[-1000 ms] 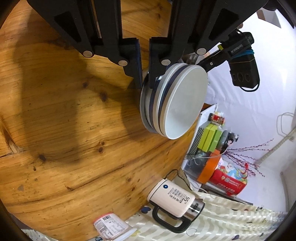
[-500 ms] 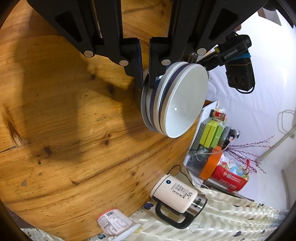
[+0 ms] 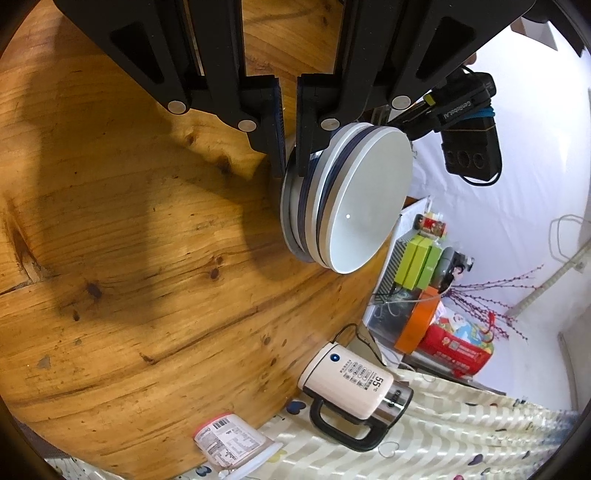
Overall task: Organize plates and bowls
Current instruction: 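Lift the nested bowl stack and carry it over the beige plate stack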
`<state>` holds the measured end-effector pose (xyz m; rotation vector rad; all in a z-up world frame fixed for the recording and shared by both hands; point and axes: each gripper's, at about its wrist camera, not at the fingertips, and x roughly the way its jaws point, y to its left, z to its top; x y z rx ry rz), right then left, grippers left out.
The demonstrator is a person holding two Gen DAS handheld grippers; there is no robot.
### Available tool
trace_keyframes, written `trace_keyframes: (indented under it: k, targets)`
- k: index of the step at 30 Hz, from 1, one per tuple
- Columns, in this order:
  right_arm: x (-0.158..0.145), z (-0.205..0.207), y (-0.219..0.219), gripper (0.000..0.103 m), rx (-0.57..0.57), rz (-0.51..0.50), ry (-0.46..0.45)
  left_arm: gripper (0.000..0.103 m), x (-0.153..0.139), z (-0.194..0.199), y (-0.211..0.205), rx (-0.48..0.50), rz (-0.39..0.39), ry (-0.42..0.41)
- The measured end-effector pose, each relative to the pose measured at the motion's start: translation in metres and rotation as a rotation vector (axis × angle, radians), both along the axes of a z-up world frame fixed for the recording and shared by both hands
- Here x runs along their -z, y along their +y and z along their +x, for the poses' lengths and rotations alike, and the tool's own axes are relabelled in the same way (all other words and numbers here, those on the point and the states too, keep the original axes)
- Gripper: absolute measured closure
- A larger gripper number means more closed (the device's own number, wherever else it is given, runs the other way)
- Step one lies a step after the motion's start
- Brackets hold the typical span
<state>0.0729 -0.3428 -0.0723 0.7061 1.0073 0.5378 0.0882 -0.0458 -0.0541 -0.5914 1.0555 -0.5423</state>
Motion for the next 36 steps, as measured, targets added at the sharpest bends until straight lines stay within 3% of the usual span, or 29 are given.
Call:
trace_keyframes:
  k: [9, 36]
  targets:
    - [0.0, 0.0, -0.002, 0.096, 0.002, -0.008, -0.005, 0.093, 0.002, 0.001, 0.001, 0.009, -0.025, 0.005]
    - [-0.014, -0.001, 0.003, 0.096, -0.012, -0.009, -0.044, 0.093, -0.013, -0.007, 0.004, -0.004, 0.002, -0.05]
